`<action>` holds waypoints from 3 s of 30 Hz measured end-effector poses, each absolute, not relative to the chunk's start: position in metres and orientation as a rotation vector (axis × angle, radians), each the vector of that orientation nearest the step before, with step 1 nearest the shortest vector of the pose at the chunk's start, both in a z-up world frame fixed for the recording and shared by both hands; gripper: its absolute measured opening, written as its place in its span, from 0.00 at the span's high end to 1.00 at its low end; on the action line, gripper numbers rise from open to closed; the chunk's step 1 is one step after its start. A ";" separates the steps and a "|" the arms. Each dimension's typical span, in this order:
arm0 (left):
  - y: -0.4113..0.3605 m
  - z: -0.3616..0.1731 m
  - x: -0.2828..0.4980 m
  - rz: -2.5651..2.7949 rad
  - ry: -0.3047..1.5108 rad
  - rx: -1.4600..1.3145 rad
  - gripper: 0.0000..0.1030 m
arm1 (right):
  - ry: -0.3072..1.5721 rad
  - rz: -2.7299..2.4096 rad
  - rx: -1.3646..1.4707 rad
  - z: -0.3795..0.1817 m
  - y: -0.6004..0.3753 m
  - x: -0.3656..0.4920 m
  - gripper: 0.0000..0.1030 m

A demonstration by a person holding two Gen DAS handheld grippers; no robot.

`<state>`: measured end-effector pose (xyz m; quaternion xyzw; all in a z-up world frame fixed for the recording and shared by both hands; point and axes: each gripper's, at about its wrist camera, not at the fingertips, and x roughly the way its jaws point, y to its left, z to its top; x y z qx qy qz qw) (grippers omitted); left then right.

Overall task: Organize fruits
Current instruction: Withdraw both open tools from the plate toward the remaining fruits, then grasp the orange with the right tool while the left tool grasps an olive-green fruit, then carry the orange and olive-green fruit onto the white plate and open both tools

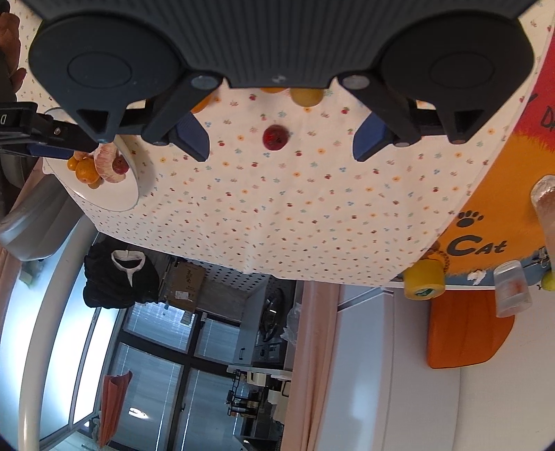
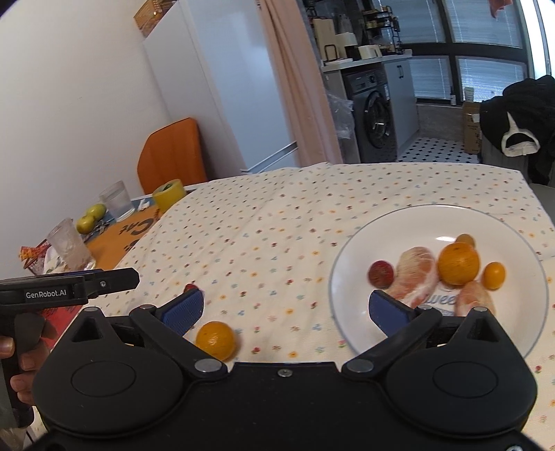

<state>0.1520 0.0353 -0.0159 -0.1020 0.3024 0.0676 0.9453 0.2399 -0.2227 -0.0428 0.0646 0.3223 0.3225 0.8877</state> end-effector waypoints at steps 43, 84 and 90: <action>0.051 -0.071 0.153 0.084 0.709 -0.280 0.74 | 0.790 0.838 -0.021 -0.079 -0.141 0.232 0.44; -0.025 -0.027 0.186 -0.060 0.615 -0.196 0.79 | 0.665 0.627 0.039 -0.043 -0.247 0.239 0.65; -0.046 -0.025 0.195 -0.109 0.612 -0.185 0.79 | 0.659 0.569 0.056 -0.045 -0.271 0.242 0.65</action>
